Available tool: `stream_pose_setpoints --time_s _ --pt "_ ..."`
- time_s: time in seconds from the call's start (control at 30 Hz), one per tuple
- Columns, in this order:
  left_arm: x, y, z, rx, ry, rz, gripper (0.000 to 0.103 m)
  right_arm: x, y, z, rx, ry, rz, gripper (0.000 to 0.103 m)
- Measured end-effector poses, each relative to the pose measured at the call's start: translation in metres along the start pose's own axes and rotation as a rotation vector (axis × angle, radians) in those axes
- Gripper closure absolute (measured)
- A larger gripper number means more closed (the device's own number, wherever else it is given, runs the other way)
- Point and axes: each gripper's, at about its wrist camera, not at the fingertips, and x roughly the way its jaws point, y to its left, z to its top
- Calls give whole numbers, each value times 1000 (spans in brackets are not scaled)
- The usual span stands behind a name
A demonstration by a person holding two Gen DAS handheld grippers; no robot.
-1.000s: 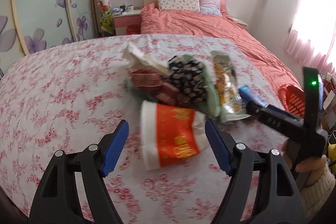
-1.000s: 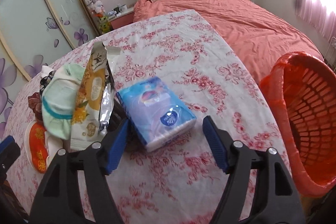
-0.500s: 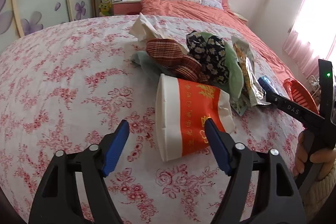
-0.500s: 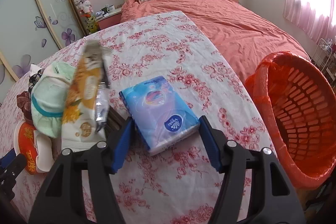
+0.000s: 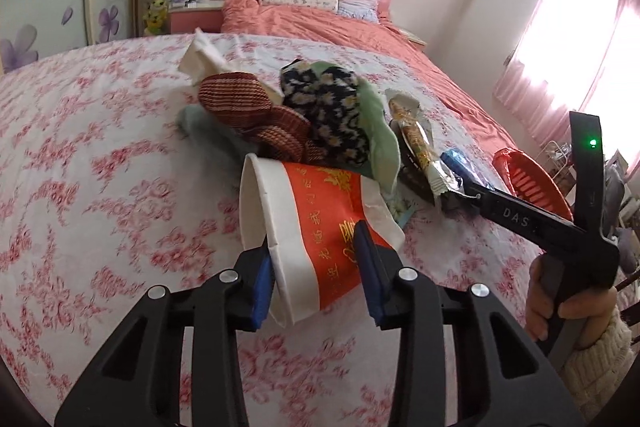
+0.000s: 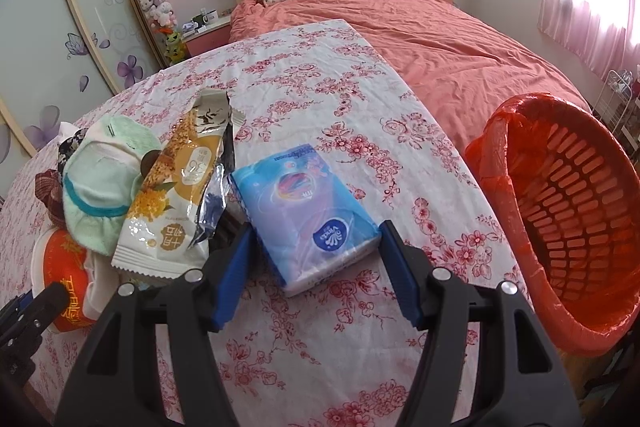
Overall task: Collect trash
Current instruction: 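Grasp the orange-and-white paper cup with the left tool while the right tool grasps the blue tissue pack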
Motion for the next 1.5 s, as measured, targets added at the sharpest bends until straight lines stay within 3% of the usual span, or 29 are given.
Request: stream_pose_setpoints --time_s 0.2,0.33,0.7,0.77,0.8,0.83,1.5 --pt "6 -18 7 69 -34 39 67 0 2 -1 0 0 -1 42" --pt "3 -16 10 63 -24 1 73 -1 5 -2 -8 1 16 42" --pt "9 -32 -1 138 0 -40 74 -1 11 -2 -18 2 23 42" --pt "12 -38 -1 170 -2 -33 83 -2 11 -3 -18 2 23 42" --pt "14 -40 0 178 -1 -25 96 -2 11 -3 -18 2 22 42" --pt "17 -39 2 181 6 -14 99 -2 11 -3 -18 2 22 42" --pt "8 -19 11 105 -14 0 99 -13 12 1 -32 -29 38 44"
